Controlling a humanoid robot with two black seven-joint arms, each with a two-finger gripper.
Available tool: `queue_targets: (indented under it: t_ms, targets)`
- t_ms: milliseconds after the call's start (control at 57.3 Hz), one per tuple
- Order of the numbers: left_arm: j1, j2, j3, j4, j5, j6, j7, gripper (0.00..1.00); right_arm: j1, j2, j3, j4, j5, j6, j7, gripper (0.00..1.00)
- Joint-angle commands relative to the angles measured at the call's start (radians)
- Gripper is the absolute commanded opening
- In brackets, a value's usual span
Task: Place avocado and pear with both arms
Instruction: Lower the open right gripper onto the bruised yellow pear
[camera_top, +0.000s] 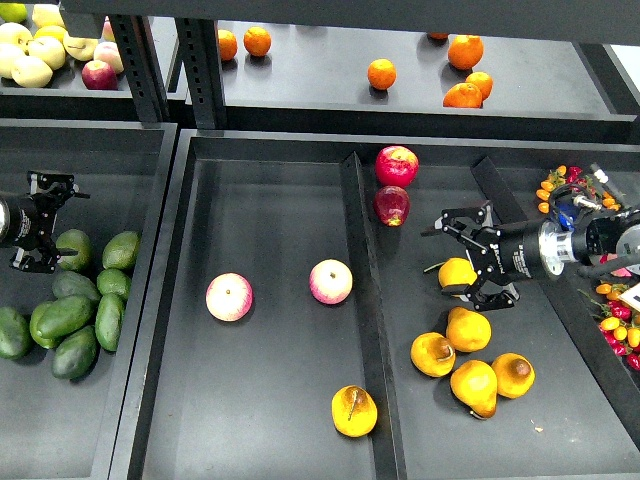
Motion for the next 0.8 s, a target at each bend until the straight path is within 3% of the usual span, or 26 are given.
queue_targets:
  t_ms: [0, 454, 785]
  targets:
    - [0.010, -0.004, -0.046, -0.002, 0.000, 0.000, 0.000, 1.00, 0.020, 0.037, -0.068, 0.001, -0.025, 0.000, 0.000, 1.00]
    - [0.039, -0.013, -0.135, 0.000, -0.002, 0.000, 0.000, 1.00, 0.060, 0.252, -0.305, -0.023, -0.125, 0.000, 0.000, 1.00]
    - [0.053, -0.018, -0.151, 0.000, -0.002, 0.000, 0.000, 1.00, 0.051, 0.327, -0.360, -0.097, -0.157, 0.000, 0.000, 1.00]
